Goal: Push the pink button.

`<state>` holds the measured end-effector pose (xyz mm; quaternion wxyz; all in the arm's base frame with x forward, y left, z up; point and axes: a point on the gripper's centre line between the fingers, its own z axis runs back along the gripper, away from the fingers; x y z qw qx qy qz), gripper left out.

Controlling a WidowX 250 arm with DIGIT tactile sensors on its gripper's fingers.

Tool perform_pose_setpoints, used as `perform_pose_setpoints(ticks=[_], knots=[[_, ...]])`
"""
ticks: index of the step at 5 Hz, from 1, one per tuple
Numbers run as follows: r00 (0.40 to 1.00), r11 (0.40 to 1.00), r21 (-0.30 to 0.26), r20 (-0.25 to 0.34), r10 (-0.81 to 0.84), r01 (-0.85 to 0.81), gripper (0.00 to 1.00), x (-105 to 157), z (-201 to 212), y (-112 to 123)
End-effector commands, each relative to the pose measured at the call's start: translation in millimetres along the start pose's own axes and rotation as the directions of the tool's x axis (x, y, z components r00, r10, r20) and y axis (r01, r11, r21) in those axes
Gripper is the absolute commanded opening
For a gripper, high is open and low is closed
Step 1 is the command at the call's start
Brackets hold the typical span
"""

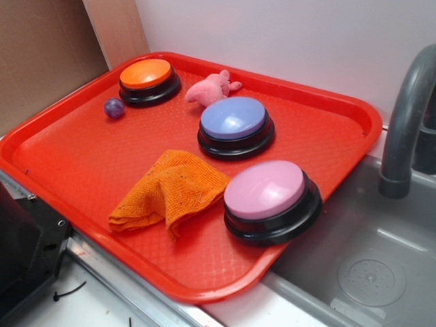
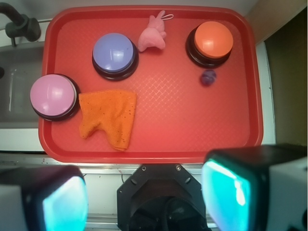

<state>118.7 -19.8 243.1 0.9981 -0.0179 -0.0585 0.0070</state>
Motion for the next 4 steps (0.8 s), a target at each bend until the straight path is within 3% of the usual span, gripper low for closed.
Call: perform_pose_setpoints(ticks=[1, 2, 3, 4], knots=[[1.000, 1.000, 0.000, 0.000, 0.000, 0.000, 1.00, 0.0, 0.0, 0.0], [0.967, 0.968, 0.012, -0.059, -0.250, 0.251, 1.00, 41.4, -51.9, -48.9], [0.874, 0.873, 0.041, -0.039, -0.484, 0.485, 1.00, 56.1, -93.0, -106.1], [0.727, 0.725, 0.059, -0.041, -0.685, 0.687, 1.00, 49.0, -120.7, -151.1]])
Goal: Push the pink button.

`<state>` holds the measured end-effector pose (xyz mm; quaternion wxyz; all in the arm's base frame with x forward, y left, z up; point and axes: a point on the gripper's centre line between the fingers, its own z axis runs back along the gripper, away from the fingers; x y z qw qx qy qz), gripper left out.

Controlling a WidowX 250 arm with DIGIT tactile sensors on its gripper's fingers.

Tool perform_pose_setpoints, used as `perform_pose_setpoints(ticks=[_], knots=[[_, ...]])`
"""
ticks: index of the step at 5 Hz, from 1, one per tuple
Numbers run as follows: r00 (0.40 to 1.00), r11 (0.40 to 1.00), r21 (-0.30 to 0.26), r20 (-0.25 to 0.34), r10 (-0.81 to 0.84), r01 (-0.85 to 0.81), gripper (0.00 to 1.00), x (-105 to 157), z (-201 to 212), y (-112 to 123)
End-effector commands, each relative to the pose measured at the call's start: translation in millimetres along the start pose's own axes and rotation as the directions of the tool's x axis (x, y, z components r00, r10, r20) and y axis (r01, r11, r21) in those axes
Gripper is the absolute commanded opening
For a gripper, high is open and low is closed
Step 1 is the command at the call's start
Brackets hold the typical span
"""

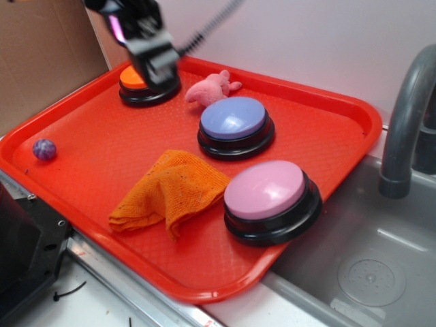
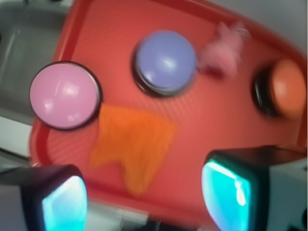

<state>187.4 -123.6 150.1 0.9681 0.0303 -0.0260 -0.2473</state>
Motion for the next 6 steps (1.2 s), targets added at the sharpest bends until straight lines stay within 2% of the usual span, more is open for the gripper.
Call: perform_pose_setpoints(ticks=[1, 2, 3, 5, 6], knots=[[0.937, 0.947, -0.016, 0.150, -0.315, 0.320, 1.00, 13.3, -33.9, -54.6], [0.921, 0.933, -0.040, 0.177, -0.347, 0.359, 1.00, 18.8, -60.0, -56.3], [0.913, 0.927, -0.043, 0.193, -0.358, 0.373, 1.00, 28.1, -68.8, -56.0], [0.922, 0.925, -0.086, 0.151, -0.355, 0.370, 1.00, 30.8, -79.8, -48.4], [0.926, 0.929, -0.071, 0.138, -0.351, 0.363, 1.00, 29.9, -64.6, -43.4]])
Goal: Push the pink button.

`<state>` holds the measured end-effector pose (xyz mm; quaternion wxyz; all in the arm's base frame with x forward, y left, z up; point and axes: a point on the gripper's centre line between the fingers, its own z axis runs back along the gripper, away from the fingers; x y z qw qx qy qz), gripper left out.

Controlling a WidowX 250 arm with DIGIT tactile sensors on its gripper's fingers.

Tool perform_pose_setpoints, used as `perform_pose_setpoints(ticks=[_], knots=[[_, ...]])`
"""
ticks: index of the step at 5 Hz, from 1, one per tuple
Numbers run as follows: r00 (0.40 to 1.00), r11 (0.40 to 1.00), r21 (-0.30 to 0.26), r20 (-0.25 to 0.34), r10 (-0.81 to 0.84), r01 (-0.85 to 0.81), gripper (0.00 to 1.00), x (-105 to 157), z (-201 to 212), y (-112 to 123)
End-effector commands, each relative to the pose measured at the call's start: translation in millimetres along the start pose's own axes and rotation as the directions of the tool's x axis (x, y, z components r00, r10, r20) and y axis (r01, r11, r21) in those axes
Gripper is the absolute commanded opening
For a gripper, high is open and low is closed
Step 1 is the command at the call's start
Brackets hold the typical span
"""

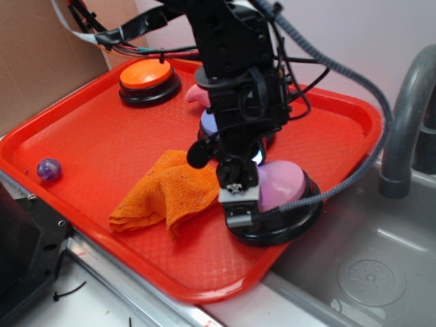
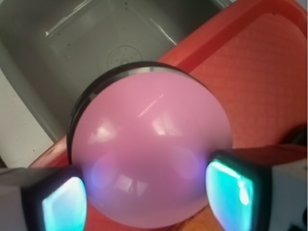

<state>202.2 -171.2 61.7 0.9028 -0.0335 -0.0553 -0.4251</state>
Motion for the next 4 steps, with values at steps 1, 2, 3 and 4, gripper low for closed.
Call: perform_pose_setpoints(ticks=[1, 2, 3, 4], knots=[[0.998, 0.998, 0.043, 0.047, 0.044, -0.046, 1.00, -0.1, 48.9, -0.4], [0.996, 0.997, 0.055, 0.064, 0.059, -0.063, 1.00, -4.1, 64.0, 4.2], [0.993, 0.997, 0.038, 0.094, 0.071, -0.074, 1.00, -12.5, 70.1, 6.5], [0.991, 0.993, 0.029, 0.070, 0.114, -0.116, 1.00, -22.2, 79.5, 9.0]])
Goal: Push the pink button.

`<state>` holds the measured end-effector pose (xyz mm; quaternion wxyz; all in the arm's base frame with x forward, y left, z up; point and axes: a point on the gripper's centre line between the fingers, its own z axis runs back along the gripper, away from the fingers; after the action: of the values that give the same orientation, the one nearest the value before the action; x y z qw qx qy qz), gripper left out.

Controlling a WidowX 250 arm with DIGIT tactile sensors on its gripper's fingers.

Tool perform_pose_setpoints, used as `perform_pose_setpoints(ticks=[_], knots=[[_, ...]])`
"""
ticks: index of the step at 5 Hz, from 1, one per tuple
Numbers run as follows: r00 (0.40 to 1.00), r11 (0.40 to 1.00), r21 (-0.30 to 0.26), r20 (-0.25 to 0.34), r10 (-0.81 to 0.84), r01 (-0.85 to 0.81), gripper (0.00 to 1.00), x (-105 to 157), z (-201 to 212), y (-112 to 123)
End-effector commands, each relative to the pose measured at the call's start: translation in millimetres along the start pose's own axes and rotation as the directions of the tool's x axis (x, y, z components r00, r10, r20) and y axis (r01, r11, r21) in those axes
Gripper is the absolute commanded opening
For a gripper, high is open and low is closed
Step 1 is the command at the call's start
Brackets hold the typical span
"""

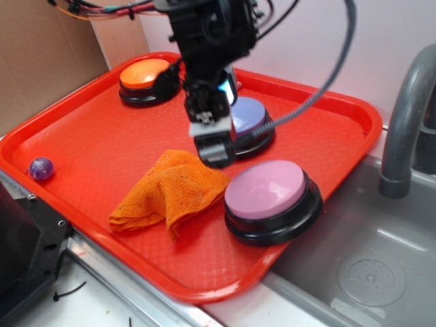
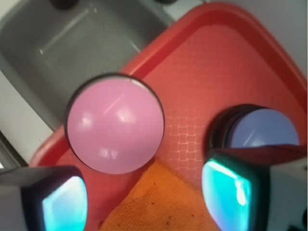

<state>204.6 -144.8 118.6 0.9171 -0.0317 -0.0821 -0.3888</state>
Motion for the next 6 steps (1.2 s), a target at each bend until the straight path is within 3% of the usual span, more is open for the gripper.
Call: perform_pose_setpoints(ticks=[1, 5, 6], knots=[[0.998, 0.998, 0.014, 0.015, 0.057, -0.057, 1.00, -14.2, 28.6, -5.8], [0.991, 0.990, 0.056, 0.036, 0.125, -0.127, 1.00, -30.5, 55.3, -3.9], [0.987, 0.986, 0.036, -0.003, 0.163, -0.163, 1.00, -33.4, 52.4, -2.4]])
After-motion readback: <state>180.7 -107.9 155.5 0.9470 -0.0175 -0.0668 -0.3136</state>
